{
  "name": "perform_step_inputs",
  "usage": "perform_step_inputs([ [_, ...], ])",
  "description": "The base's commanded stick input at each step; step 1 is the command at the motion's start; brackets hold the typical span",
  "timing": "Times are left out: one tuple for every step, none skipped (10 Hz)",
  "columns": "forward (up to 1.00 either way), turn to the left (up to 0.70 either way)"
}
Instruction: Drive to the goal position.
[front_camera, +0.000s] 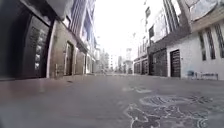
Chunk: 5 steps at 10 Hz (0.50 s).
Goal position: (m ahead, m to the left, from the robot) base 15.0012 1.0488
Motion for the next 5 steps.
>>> perform_step_inputs([
  [1.0, -0.4],
  [1.0, -0.21],
  [1.0, 0.0],
  [1.0, 0.0],
  [1.0, 0.0],
])
